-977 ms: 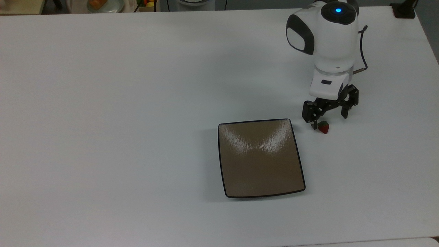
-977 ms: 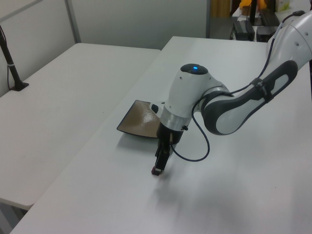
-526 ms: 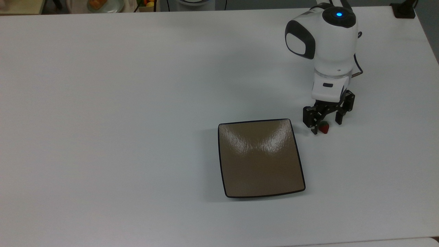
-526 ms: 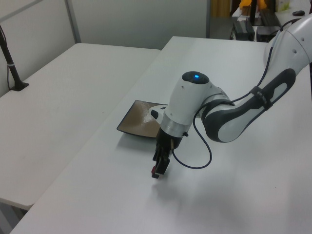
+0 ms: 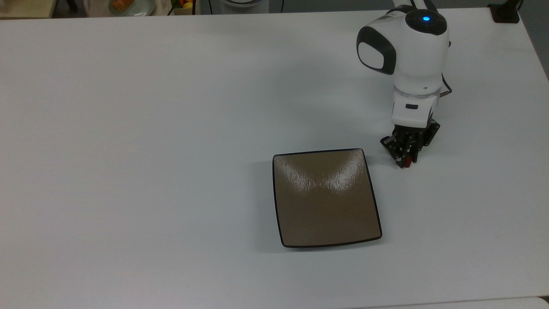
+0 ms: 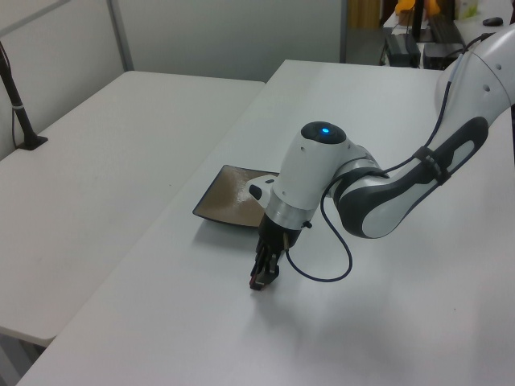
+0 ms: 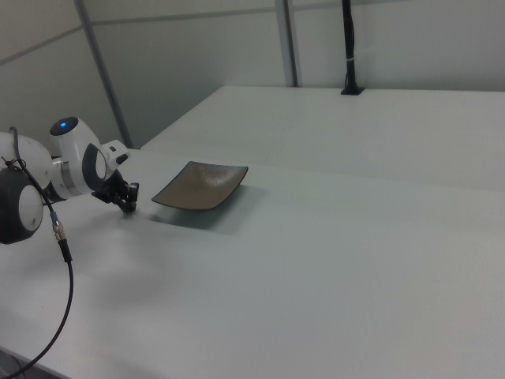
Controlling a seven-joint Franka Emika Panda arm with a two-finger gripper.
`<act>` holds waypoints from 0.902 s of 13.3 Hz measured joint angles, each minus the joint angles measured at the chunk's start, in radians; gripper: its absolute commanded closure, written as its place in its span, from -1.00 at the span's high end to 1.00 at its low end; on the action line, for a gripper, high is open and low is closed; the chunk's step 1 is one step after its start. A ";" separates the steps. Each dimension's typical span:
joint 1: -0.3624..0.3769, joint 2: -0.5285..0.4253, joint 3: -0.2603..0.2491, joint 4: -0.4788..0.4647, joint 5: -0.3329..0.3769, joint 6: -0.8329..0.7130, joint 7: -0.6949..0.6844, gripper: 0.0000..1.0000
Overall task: Strawberries on a ceramic plate
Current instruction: 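Lower the gripper and close it on the strawberry, then lift the strawberry and carry it over the square plate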
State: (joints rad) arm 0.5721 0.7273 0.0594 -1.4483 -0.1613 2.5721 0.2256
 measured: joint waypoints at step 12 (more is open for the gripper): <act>-0.073 -0.299 -0.016 0.013 0.062 -0.368 0.006 -0.73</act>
State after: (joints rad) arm 0.4990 0.4280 0.0438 -1.4354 -0.0997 2.2045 0.2318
